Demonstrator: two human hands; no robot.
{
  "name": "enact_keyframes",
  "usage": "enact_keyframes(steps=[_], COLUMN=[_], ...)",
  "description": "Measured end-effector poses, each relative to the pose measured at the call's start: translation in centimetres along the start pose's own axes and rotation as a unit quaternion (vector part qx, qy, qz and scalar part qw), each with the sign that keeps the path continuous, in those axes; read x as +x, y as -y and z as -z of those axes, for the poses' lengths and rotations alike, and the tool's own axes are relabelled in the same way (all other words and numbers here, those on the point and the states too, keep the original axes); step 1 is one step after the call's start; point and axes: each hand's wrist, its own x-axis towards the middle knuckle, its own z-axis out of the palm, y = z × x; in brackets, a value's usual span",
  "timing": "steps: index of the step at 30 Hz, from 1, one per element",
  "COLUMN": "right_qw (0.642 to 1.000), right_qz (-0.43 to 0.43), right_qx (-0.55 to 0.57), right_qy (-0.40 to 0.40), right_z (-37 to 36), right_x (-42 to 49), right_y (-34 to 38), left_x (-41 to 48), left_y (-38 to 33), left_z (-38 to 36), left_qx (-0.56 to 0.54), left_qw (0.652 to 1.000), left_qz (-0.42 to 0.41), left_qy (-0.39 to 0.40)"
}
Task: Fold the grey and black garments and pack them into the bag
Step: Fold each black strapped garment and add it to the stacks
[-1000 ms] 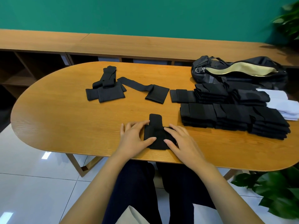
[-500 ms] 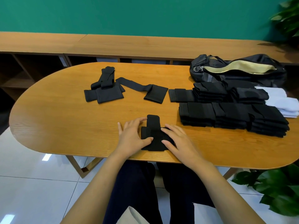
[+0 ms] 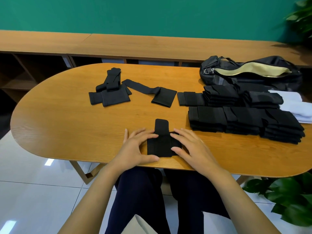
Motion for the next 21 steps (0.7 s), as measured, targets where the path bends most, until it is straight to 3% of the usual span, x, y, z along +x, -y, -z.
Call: enact_keyframes(steps=[7, 15, 18, 21], right_qw=[1.0, 0.99, 0.987, 0.989], right_qz=[-0.004, 0.081, 0.036, -0.031], right_qx=[0.013, -0.029, 0.009, 0.035], right_qy=[0.022, -0.108, -0.155, -0.143], right_z=[0.1, -1.0, -1.1, -0.9], right_x=[-0.3, 0.9, 1.2, 1.7], right_y=[-0.2, 0.3, 0.7, 1.3], left_x=[-0.6, -0.4, -0.5, -0.2], left_y=[-0.2, -0.3, -0.4, -0.5], left_z=[-0.4, -0.6, -0.5, -1.0], left_qx=[0.112, 0.067, 0.08, 0.094], left_qw=[0.992, 0.996, 0.994, 0.988], left_qz=[-0.043, -0.021, -0.021, -0.001], left_qy=[-0.029, -0.058, -0.071, -0.12])
